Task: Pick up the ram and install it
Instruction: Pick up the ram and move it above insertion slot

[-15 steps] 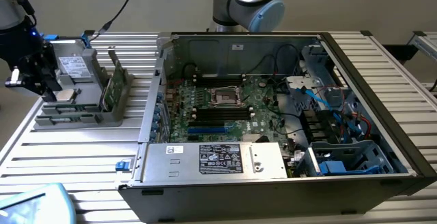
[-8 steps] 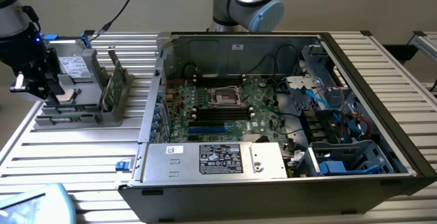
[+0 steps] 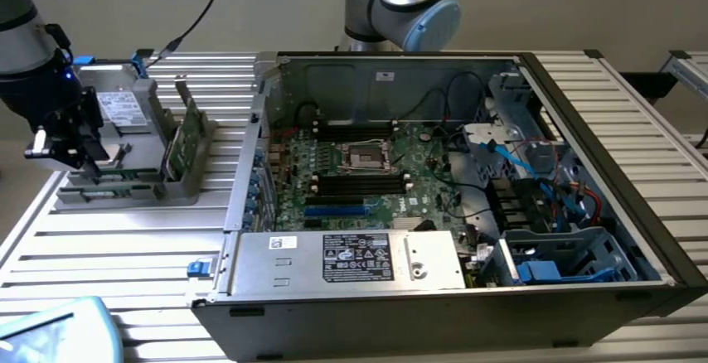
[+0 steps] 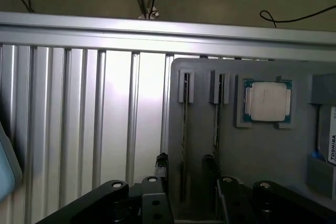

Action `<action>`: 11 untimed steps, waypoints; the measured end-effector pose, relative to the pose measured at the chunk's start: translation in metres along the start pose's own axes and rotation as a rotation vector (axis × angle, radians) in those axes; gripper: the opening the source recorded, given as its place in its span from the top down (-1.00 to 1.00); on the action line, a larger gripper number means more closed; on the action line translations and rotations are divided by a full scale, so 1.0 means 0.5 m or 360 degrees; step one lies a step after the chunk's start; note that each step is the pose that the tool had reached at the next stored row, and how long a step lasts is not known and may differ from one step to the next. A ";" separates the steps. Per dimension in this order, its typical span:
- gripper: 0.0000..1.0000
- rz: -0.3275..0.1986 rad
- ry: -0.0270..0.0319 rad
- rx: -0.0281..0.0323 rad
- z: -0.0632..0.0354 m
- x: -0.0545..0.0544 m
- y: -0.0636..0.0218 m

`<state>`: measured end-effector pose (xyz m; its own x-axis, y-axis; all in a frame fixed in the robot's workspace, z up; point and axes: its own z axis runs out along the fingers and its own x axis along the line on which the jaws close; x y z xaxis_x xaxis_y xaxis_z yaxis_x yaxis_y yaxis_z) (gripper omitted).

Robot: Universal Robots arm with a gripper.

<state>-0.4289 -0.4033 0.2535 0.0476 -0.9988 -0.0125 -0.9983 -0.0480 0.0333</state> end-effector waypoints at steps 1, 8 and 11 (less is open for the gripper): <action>0.21 0.0000 0.00000 0.00000 0.004 0.000 0.000; 0.21 0.0000 0.00000 0.00001 0.029 0.000 -0.001; 0.21 0.0000 0.00000 0.00001 0.040 -0.001 -0.003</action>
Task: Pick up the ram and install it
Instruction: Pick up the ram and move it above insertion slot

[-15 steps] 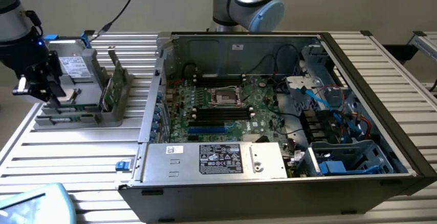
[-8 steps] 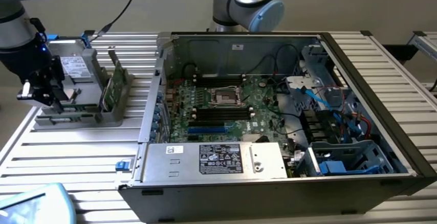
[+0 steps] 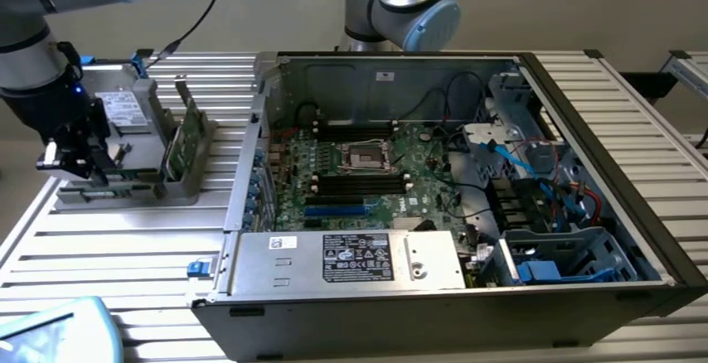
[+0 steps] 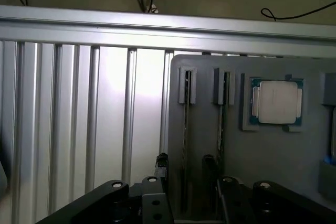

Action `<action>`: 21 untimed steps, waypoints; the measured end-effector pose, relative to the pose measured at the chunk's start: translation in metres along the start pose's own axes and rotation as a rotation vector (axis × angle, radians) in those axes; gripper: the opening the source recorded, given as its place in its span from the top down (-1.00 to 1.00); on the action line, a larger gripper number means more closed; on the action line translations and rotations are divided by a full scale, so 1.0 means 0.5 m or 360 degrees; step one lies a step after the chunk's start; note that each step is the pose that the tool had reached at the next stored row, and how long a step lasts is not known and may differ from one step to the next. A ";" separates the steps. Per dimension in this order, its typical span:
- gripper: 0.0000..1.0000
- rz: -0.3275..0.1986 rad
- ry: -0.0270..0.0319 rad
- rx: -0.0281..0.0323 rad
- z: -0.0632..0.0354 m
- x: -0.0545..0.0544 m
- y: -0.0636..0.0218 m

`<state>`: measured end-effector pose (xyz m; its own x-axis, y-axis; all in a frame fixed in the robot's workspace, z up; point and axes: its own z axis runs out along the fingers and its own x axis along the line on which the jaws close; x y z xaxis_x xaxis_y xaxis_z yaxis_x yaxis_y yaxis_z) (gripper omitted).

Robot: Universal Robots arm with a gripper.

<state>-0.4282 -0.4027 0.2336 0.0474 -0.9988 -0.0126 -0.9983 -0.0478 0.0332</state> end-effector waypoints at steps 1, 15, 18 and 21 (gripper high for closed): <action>0.21 0.0000 -0.00001 0.00002 0.004 0.000 -0.001; 0.21 -0.0003 -0.00142 0.00011 0.042 0.000 -0.010; 0.21 -0.0004 -0.00150 0.00012 0.048 0.000 -0.010; 0.21 -0.0005 -0.00165 0.00013 0.055 0.000 -0.011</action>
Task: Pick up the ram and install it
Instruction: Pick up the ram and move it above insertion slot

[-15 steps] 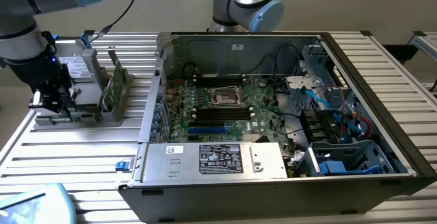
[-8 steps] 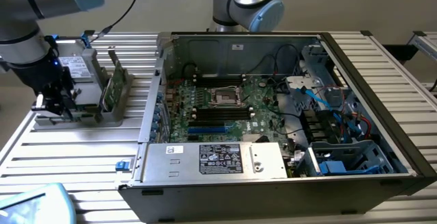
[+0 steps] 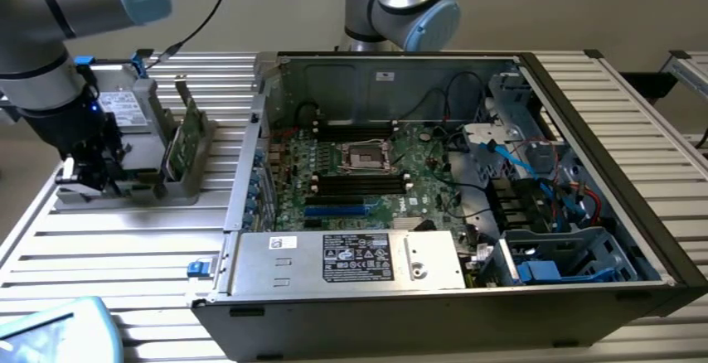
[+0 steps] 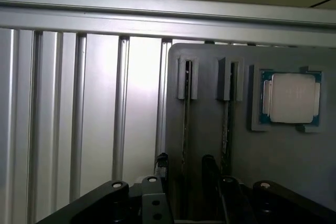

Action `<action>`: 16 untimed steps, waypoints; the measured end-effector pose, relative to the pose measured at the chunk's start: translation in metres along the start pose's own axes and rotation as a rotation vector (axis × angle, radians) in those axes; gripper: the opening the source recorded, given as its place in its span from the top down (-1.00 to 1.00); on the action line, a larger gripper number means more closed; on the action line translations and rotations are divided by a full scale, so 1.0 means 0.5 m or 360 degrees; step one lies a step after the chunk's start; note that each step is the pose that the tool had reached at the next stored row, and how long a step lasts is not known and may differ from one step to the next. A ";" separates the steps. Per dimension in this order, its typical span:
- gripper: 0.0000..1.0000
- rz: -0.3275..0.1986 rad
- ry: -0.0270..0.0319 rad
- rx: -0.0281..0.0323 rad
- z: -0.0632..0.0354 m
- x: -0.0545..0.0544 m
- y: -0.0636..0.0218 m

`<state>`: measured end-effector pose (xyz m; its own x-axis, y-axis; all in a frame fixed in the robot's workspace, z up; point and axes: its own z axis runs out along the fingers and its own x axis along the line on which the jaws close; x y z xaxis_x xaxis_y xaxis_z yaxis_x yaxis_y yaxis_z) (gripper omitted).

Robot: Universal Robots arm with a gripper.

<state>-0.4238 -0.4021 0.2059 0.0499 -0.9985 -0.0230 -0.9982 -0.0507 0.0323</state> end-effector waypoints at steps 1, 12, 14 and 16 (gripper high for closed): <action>0.21 0.0000 -0.00008 -0.00001 0.002 0.000 0.000; 0.21 -0.0015 -0.00431 0.00019 0.017 0.000 -0.001; 0.21 -0.0017 -0.00430 0.00017 0.020 0.000 -0.001; 0.21 -0.0018 -0.00427 0.00016 0.023 0.000 -0.001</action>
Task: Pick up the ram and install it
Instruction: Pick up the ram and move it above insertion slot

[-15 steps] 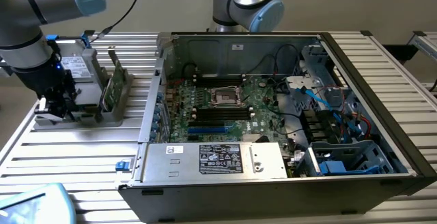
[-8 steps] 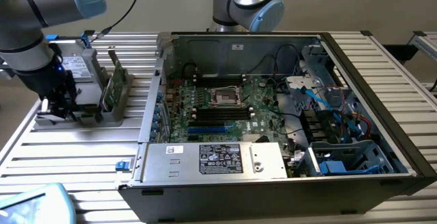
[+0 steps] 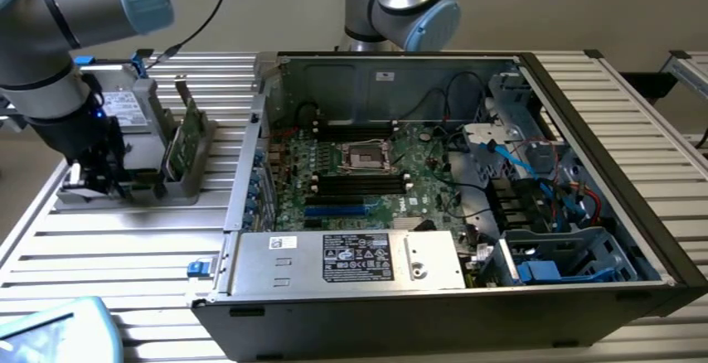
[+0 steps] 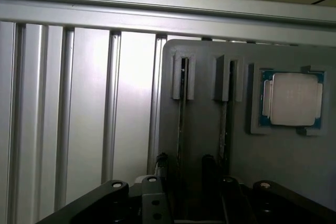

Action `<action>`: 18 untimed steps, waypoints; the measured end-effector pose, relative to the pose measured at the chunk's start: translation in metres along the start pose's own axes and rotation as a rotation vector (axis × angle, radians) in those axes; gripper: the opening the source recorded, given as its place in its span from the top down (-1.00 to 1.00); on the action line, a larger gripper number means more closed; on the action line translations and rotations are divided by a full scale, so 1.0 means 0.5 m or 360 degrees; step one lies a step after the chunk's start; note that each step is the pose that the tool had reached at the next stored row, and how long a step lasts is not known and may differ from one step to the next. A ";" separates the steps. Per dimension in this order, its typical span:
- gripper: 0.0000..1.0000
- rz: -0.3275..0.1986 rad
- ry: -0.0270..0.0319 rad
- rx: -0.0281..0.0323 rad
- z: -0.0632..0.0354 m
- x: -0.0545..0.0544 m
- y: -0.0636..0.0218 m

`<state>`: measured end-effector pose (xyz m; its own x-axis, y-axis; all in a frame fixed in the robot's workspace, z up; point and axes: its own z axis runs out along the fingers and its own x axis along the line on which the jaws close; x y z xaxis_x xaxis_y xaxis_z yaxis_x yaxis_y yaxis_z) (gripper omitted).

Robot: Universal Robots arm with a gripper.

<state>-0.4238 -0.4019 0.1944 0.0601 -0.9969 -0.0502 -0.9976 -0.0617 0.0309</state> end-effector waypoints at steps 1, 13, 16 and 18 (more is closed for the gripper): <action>0.21 0.0000 0.00005 0.00002 0.002 0.000 0.000; 0.21 0.0001 0.00055 -0.00134 0.006 0.000 0.000; 0.21 0.0001 0.00062 -0.00217 0.005 0.000 0.000; 0.21 0.0001 0.00092 -0.00219 0.005 0.000 0.000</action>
<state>-0.4237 -0.4019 0.1921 0.0598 -0.9972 -0.0444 -0.9971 -0.0618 0.0447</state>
